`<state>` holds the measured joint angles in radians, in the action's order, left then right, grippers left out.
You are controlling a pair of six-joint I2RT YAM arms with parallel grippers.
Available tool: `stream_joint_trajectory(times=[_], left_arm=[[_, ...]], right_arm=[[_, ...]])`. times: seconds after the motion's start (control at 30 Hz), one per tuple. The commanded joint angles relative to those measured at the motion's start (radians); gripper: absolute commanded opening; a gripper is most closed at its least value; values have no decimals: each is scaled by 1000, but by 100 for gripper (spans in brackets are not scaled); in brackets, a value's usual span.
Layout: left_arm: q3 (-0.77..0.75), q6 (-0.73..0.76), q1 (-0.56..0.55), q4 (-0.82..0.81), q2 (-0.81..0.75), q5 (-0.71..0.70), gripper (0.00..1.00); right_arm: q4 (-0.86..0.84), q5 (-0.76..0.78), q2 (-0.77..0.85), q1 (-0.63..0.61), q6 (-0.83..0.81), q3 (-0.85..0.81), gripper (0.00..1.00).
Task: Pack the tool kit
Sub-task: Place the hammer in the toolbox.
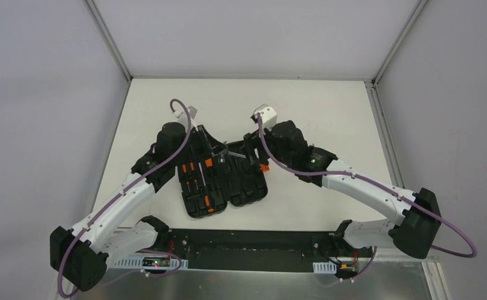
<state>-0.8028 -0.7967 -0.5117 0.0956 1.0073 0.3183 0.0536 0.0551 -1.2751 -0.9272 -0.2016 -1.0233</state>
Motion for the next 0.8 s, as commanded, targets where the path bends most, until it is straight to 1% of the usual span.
stream_joint_trajectory(times=[0.0, 0.03, 0.07, 0.13, 0.2, 0.4, 0.6, 0.77], left_arm=[[60, -26, -9, -91, -122, -307, 0], [73, -26, -12, -126, -137, -325, 0], [84, -19, -15, -153, -147, -345, 0], [99, 8, -29, -198, -158, -363, 0], [101, 54, -47, -223, -158, -375, 0], [124, 163, -101, -312, -167, -417, 0], [153, 244, -133, -405, -179, -416, 0], [189, 277, -142, -465, -199, -414, 0]], right_arm=[[6, 330, 56, 3, 500, -69, 68], [28, 359, 58, 2, 614, -68, 68], [55, 372, 55, 2, 763, -70, 68], [103, 353, 34, 2, 931, -90, 69], [128, 313, 7, 2, 1057, -121, 69], [114, 243, -34, 11, 1342, -175, 71], [77, 96, -111, 37, 1639, -168, 70], [2, 27, -179, 37, 1793, -157, 66]])
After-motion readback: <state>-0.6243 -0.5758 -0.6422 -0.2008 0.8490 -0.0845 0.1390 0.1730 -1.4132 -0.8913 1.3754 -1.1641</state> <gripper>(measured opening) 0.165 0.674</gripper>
